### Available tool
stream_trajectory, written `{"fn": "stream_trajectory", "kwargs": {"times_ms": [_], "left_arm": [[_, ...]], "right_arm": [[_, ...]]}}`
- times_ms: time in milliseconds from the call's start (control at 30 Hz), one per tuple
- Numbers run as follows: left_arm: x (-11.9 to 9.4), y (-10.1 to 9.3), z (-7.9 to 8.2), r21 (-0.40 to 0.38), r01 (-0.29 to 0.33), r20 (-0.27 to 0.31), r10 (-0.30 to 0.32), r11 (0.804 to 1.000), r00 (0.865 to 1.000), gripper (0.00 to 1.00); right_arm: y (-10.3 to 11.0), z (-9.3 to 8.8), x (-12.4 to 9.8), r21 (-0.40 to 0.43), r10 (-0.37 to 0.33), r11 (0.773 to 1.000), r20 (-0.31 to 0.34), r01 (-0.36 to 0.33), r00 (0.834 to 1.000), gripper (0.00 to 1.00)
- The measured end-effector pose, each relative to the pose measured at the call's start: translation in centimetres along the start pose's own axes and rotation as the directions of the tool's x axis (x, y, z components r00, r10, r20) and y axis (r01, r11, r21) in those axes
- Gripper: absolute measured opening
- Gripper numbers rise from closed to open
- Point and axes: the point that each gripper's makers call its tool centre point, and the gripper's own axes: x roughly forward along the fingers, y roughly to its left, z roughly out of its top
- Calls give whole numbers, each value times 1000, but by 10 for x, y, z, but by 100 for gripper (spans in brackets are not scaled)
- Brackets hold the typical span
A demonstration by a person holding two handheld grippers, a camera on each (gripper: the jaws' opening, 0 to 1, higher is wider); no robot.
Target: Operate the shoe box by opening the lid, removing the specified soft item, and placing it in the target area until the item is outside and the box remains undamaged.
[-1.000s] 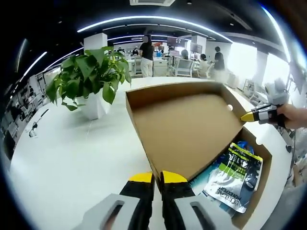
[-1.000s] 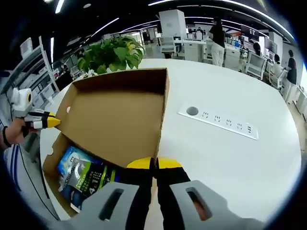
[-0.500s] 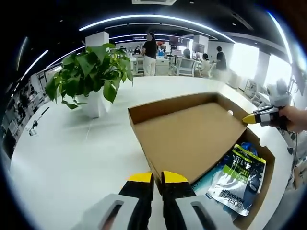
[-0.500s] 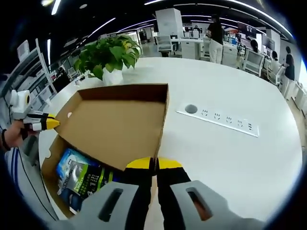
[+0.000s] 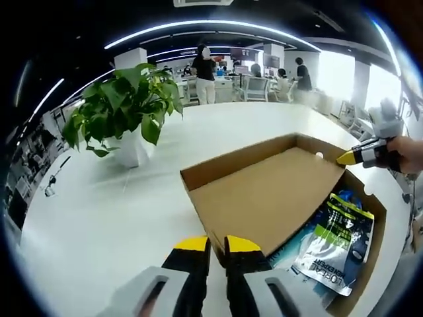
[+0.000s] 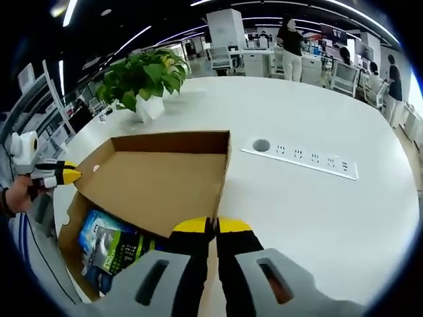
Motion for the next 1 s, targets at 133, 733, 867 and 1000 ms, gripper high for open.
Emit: {"fn": "stream_trajectory", "kwargs": {"times_ms": [133,733,867,1000], "left_arm": [[-1,-2,0,10,3,1,-3,1000,1000,9],[-17,-6,-9,19,26,19,-26,999,999,8],[-24,-6,-12,8,25,32,-26,1000,999,8],[-32,-4,-17,-15,18,45,-18,1000,999,8]], "right_arm": [[0,-1,0,29,-7,1000,1,7,1000,2],[9,-17,-19,53,4,999,-25,-2,1000,2],[9,-19,-26,46,4,999,-26,-3,1000,3],[3,-27,-33,46,-12,999,-32,13,999,4]]}}
